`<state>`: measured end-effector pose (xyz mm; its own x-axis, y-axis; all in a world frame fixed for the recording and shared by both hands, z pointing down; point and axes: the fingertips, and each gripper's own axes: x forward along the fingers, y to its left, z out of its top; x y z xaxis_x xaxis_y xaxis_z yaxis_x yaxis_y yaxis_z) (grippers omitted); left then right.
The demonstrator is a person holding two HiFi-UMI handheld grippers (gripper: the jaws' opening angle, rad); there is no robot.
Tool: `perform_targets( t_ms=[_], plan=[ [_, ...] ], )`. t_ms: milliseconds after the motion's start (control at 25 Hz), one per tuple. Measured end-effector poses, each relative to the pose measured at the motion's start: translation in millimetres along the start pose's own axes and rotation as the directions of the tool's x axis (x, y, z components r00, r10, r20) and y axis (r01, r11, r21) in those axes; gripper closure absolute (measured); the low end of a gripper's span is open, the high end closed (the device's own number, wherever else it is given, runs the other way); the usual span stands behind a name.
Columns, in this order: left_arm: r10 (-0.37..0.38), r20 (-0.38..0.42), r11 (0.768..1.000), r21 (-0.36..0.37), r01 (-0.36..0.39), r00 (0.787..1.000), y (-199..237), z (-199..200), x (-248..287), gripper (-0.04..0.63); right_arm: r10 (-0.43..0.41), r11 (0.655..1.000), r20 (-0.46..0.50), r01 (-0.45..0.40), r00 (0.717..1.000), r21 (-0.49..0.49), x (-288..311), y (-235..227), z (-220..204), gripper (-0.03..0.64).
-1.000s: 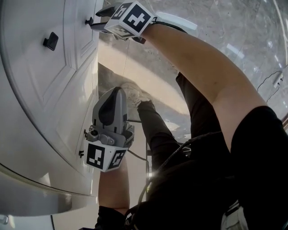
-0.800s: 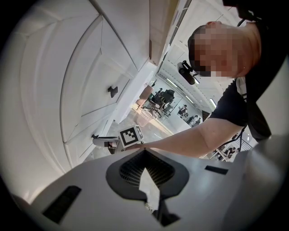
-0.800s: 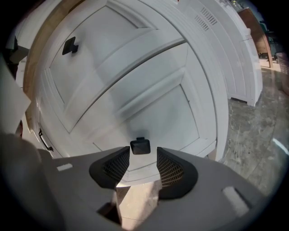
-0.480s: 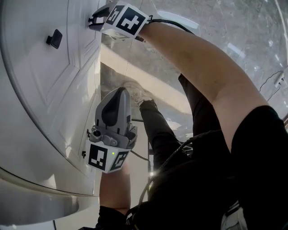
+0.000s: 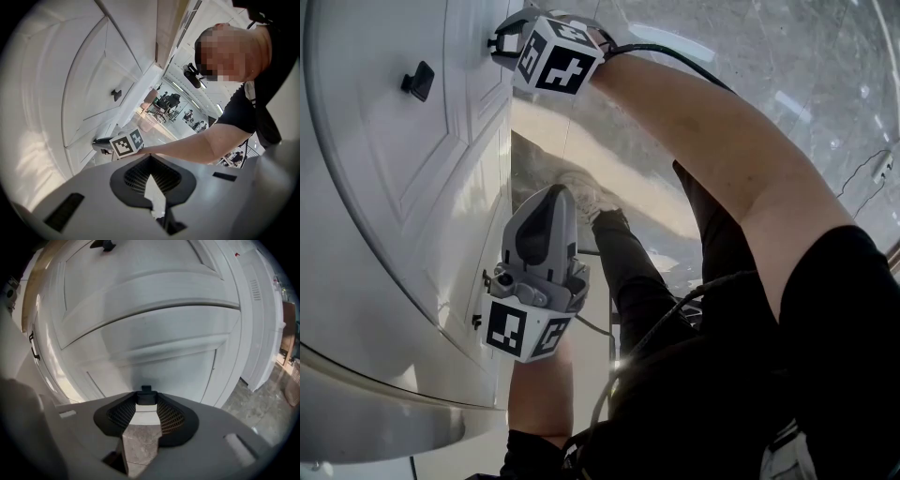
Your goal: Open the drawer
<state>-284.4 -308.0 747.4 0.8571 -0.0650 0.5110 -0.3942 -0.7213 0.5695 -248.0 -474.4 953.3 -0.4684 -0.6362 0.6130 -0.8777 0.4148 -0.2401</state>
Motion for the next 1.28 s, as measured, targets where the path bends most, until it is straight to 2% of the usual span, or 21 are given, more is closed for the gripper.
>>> perform_targets(
  t_ms=[200,1280],
  plan=[
    [-0.005,-0.002,1.000,0.000,0.005,1.000,-3.7,-1.5,-1.0,0.604,-0.032,0.999,-0.010,0.032,0.999,-0.013,-1.6,-1.0,-0.5,0.482],
    [-0.041,-0.014,0.999,0.016,0.041,0.999,-29.8,4.8,2.1,0.604,-0.058,0.998,-0.040,0.059,0.997,0.020,-57.9,1.9,-48.1,0.480]
  ],
)
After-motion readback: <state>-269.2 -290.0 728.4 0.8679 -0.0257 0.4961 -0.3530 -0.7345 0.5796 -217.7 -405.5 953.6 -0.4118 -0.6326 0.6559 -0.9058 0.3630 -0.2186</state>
